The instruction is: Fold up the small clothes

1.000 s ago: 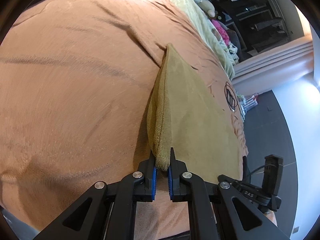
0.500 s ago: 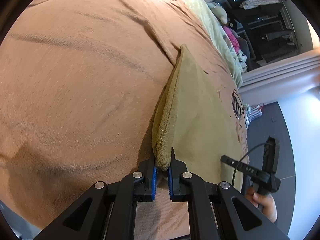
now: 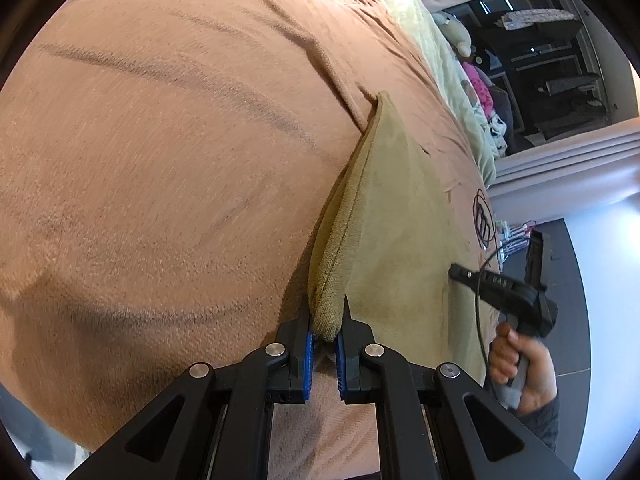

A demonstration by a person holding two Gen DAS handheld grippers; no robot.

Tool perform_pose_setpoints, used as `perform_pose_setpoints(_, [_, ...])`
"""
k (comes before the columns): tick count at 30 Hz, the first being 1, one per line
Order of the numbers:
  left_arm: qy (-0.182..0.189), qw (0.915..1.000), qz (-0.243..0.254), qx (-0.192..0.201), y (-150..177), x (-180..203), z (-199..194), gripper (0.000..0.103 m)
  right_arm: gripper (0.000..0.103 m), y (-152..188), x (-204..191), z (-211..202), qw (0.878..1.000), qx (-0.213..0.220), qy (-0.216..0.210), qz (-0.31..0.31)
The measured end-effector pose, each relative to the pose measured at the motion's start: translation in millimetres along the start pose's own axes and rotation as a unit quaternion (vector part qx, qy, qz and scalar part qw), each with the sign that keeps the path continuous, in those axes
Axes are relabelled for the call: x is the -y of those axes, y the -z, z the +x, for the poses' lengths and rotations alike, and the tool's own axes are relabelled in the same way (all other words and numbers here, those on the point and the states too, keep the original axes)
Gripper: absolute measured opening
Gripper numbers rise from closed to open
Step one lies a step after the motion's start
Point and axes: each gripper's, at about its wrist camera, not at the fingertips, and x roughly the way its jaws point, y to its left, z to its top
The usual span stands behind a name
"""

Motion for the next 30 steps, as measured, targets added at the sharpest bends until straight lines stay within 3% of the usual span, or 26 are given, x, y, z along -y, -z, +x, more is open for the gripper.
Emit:
perform_pose_setpoints(8, [-0.003,1.0,-0.008,-0.003,-0.3,-1.8,0.7,0.009,0.006,-42.2,17.9,19.0,0.999,0.013,0.02,0.024])
perform_pose_setpoints(21, [-0.005,0.9999,-0.01,-0.01,0.1,-4.3,6.5,0.009,0.006,-80.3,25.7,40.8,0.998,0.037,0.024,0.036])
perform_pose_setpoints(27, [0.004,0.9999,-0.015,-0.006,1.0,-4.9,3.0,0.009,0.006,-67.7,22.5,10.2,0.998,0.047,0.005,0.038])
perform_pose_setpoints(30, [0.026,0.9995,-0.015,-0.005,-0.1,-1.2,-2.9,0.009,0.006,-50.0,17.7,-7.6,0.999,0.044,0.002,0.026])
